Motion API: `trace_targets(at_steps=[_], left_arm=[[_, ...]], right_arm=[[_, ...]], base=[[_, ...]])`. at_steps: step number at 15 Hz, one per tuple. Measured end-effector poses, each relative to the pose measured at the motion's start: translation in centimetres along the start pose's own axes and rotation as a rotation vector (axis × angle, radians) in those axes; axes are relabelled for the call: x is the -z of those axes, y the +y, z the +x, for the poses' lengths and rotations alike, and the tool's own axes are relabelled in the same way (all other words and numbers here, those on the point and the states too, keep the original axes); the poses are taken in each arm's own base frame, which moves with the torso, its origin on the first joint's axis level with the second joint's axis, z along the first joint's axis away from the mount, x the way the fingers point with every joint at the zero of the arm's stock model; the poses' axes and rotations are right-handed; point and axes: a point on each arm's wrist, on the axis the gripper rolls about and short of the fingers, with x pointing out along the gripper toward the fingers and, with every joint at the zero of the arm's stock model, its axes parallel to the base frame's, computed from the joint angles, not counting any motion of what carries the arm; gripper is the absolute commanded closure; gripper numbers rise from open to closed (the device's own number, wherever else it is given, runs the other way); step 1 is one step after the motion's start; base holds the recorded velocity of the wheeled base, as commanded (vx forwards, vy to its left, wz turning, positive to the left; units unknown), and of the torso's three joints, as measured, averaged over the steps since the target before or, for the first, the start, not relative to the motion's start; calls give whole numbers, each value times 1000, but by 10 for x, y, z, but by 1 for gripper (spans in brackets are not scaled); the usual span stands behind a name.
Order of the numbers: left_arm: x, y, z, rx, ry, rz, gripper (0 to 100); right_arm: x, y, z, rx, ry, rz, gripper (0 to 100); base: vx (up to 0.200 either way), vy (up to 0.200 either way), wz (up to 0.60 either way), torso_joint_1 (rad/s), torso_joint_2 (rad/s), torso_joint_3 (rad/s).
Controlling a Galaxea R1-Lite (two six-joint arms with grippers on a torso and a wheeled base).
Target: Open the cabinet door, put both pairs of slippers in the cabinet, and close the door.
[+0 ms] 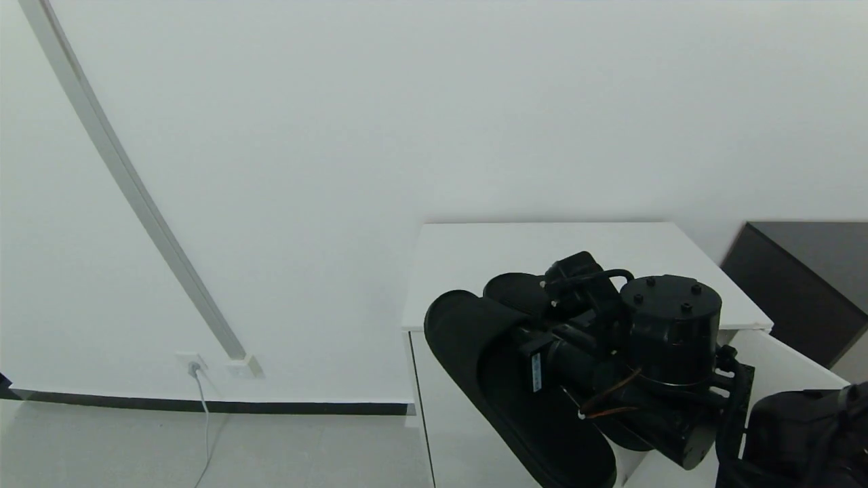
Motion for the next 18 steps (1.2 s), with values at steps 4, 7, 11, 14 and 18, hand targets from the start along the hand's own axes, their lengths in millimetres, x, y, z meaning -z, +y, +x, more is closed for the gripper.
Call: trace_targets(at_steps=[4, 7, 11, 14, 18], left_arm=[[0, 0, 0, -1, 0, 1, 100], [0, 0, 0, 0, 0, 0, 100], [0, 0, 0, -2, 1, 0, 100], [0, 0, 0, 0, 1, -1, 100], [0, 0, 0, 0, 2, -1, 100]], right_arm=[[1, 0, 0, 2, 5, -2, 100], [3, 1, 1, 0, 11, -4, 100], [6, 1, 3, 3, 21, -7, 100], [8, 0, 3, 5, 28, -8, 100], [9, 1, 3, 3, 31, -10, 100]], base=[[-100, 0, 0, -1, 2, 0], [0, 0, 0, 0, 0, 0], [0, 0, 0, 0, 0, 0], [0, -67, 0, 1, 1, -1], [0, -200, 0, 4, 2, 2]])
